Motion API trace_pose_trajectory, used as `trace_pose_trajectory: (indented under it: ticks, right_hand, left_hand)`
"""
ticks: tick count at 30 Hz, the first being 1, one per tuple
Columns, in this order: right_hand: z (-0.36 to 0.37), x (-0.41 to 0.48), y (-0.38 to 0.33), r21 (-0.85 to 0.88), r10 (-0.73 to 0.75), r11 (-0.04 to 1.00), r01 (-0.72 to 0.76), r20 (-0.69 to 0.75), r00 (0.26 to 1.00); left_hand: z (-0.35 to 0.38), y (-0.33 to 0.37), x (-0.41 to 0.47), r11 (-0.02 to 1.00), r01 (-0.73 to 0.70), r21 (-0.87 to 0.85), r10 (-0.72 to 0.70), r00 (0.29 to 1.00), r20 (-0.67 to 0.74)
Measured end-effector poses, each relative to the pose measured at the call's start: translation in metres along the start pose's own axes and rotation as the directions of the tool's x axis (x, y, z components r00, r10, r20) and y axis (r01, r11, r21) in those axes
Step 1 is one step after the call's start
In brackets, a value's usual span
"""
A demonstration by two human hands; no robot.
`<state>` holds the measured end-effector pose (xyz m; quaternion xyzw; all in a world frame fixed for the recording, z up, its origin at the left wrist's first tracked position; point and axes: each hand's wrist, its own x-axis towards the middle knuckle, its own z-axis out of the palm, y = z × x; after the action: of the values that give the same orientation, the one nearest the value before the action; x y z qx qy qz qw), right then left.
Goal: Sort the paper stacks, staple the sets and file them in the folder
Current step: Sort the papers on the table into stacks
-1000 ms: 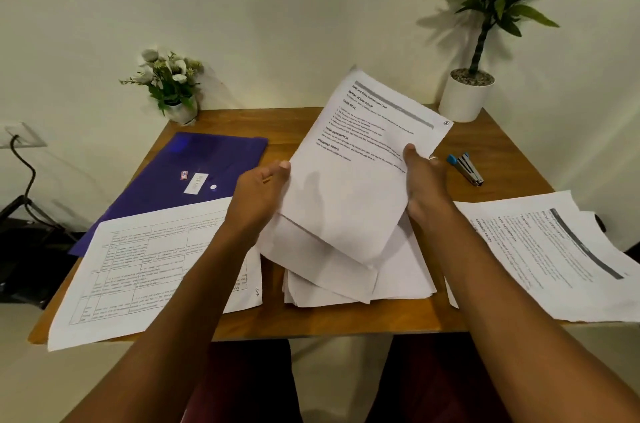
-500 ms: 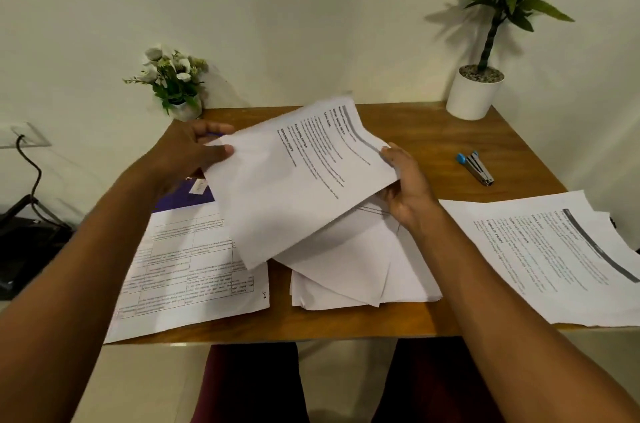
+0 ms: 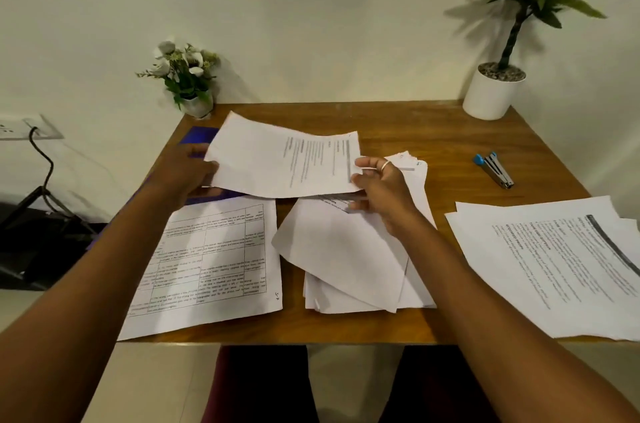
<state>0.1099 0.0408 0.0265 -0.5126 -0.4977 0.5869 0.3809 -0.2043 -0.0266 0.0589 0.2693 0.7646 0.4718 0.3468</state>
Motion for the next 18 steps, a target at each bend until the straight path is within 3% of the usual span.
trace_pose_trajectory:
  ticks: [1, 3, 6, 9, 14, 18]
  right_hand:
    - [-0.004, -0.002, 0.003, -0.165, -0.072, 0.984, 0.063, -0.05, 0.996]
    - [-0.015, -0.002, 0.014, -0.494, -0.239, 0.859, 0.134, -0.155, 0.959]
    - [-0.033, -0.003, 0.029, -0.782, -0.315, 0.624, 0.005, -0.245, 0.917]
    - [-0.039, -0.008, 0.033, -0.852, -0.283, 0.514, -0.096, -0.274, 0.919]
    - [-0.041, -0.006, 0.036, -0.795, -0.213, 0.596, -0.114, -0.293, 0.932]
    - [-0.042, -0.005, 0.034, -0.8, -0.184, 0.583, -0.144, -0.302, 0.935]
  left_hand:
    - [-0.005, -0.003, 0.006, 1.0, -0.023, 0.004, 0.023, 0.998, -0.056]
    - [-0.018, -0.014, 0.019, 1.0, -0.03, 0.008, 0.031, 0.991, -0.129]
    - [-0.026, -0.033, 0.032, 0.992, -0.035, 0.123, 0.06, 0.976, -0.211]
    - [-0.028, -0.047, 0.039, 0.949, -0.027, 0.314, 0.118, 0.954, -0.277]
    - [-0.023, -0.044, 0.042, 0.901, -0.053, 0.43, 0.196, 0.935, -0.295]
    - [-0.019, -0.043, 0.042, 0.872, -0.033, 0.488, 0.22, 0.917, -0.332]
